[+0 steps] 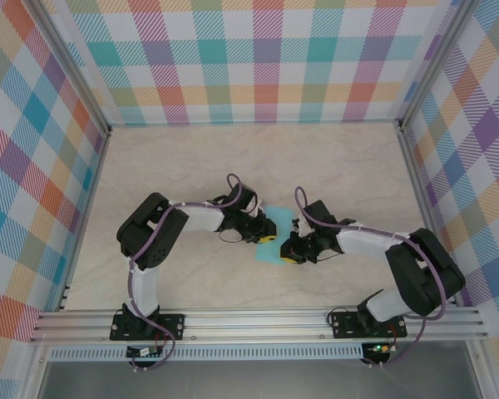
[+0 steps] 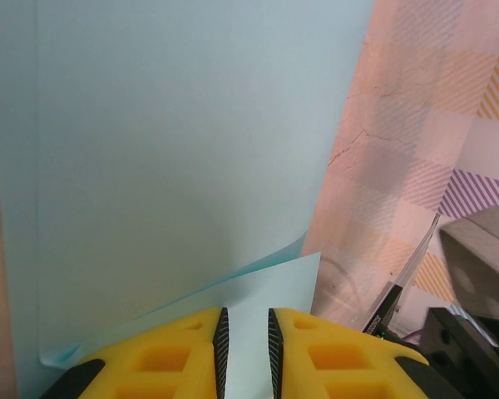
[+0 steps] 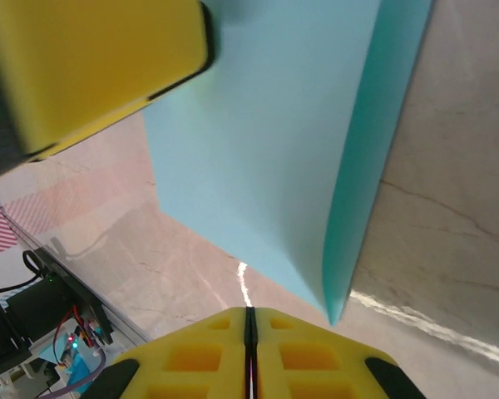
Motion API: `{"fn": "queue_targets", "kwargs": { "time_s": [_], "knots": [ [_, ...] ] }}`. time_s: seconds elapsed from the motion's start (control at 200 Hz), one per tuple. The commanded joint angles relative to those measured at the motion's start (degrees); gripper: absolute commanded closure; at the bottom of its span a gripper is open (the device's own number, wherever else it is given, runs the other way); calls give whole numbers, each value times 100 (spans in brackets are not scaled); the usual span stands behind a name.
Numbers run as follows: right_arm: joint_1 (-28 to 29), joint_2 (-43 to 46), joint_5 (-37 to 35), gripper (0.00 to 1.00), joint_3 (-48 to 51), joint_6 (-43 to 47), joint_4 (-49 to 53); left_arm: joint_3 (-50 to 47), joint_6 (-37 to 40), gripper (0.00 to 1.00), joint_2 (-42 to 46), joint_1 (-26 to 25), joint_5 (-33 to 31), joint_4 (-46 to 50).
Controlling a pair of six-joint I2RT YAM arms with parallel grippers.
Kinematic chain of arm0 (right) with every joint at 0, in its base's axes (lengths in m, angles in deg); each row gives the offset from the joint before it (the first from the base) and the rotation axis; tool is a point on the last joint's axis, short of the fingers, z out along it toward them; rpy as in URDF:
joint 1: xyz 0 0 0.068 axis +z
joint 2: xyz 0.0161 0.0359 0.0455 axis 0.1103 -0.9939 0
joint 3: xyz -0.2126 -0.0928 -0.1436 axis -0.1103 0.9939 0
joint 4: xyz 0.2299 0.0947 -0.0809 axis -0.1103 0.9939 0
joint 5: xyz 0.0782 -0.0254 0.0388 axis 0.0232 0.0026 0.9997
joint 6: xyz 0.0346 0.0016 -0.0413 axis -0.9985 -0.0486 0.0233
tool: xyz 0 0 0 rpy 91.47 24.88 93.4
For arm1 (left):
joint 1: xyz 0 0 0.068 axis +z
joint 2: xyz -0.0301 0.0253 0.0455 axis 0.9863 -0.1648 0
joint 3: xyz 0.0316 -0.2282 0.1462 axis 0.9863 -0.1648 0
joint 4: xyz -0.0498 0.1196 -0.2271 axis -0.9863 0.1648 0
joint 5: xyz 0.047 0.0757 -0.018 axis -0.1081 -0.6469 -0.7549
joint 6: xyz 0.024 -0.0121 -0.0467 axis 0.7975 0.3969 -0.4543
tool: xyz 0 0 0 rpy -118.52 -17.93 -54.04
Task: Fold a paper plane with a square sheet of paper (pick it up from the middle)
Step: Fold the triangle a second time at the center of the table.
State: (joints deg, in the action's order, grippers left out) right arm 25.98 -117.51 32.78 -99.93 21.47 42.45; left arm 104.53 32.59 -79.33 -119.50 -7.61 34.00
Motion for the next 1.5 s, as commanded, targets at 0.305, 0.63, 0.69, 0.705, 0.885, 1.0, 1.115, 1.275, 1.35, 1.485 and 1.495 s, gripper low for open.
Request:
{"fn": "queue_targets", "kwargs": {
  "time_s": [0.305, 0.63, 0.69, 0.705, 0.885, 1.0, 1.115, 1.275, 1.35, 1.485, 1.495],
  "knots": [
    [29, -43, -93, 91, 334, 62, 201, -22, 93, 77, -147, -48, -89, 361],
    [29, -241, 129, 90, -128, -254, -612, 55, 91, 77, -162, -48, -58, 365],
    [29, -453, 75, 90, -179, -226, -621, 44, 91, 77, -157, -48, -77, 355],
    [34, -497, 55, 90, -183, -213, -617, 38, 91, 77, -153, -48, -75, 359],
    [29, -835, -276, 92, 89, -114, -367, 72, 96, 77, -122, -48, -60, 336],
    [20, -758, -368, 92, 354, -161, -457, 150, 149, 76, -32, -48, -75, 350],
    [27, -779, -298, 92, 362, -202, -584, 254, 162, 74, 140, -48, -53, 340],
    [24, -724, -342, 92, 317, -233, -547, 233, 164, 73, 443, -41, -148, 376],
    [21, -702, -331, 92, 294, -224, -525, 100, 57, 76, 531, -48, -129, 273],
    [21, -694, -355, 92, 279, -250, -516, -225, -200, 82, 648, -85, -110, -18],
    [21, -694, -356, 92, 284, -257, -520, -244, -210, 83, 657, -90, -115, -29]
  ]
}}
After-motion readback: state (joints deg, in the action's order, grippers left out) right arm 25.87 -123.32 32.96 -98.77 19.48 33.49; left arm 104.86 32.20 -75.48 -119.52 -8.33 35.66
